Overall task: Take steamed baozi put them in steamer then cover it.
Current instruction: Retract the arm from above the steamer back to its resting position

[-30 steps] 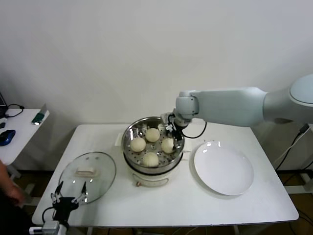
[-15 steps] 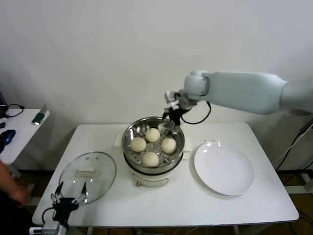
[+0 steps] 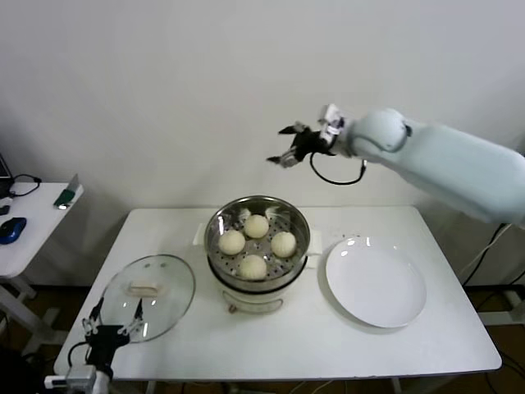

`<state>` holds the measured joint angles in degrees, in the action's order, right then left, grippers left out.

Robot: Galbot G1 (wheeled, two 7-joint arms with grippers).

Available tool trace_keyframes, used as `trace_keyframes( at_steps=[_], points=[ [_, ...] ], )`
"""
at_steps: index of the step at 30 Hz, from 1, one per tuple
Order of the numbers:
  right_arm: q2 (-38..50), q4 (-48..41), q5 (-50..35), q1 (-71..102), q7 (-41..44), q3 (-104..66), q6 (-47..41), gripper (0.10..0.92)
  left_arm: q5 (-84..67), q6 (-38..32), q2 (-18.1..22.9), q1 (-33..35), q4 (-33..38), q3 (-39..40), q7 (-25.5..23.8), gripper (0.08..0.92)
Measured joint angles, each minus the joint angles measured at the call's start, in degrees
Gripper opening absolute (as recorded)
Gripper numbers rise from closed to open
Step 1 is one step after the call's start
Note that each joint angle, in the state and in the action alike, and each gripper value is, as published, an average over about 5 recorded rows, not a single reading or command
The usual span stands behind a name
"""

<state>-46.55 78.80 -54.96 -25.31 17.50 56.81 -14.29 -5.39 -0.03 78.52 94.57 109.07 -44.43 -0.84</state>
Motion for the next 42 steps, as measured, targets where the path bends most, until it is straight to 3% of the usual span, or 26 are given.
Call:
trace_keyframes(
  at_steps=[8, 15, 24, 32, 42],
  points=[
    [8.6, 6.9, 6.7, 25.8, -9.8, -26.5, 2.2, 0.823, -0.2, 0.5, -0.7, -0.6, 0.4, 0.3, 0.7, 0.823],
    [9.4, 11.8, 12.9, 52.1, -12.6, -52.0, 6.1, 0.823, 0.0, 0.6, -1.0, -1.1, 0.7, 0.4, 1.4, 0.823],
    [1.7, 14.5, 21.9, 80.5, -11.6, -77.2, 15.0, 0.823, 1.9, -0.4, -2.3, -0.7, 1.8, -0.5, 2.6, 0.823],
    [-7.0, 16.4, 28.6, 97.5, -10.4, -86.8, 23.4, 0.823, 6.2, -1.9, -3.4, 0.1, 2.8, -1.1, 4.5, 0.823],
    [-16.1, 17.1, 33.9, 109.1, -9.3, -90.1, 31.5, 0.823, 25.6, -5.2, -6.7, 0.8, 1.5, -0.6, 13.1, 0.823]
  ],
)
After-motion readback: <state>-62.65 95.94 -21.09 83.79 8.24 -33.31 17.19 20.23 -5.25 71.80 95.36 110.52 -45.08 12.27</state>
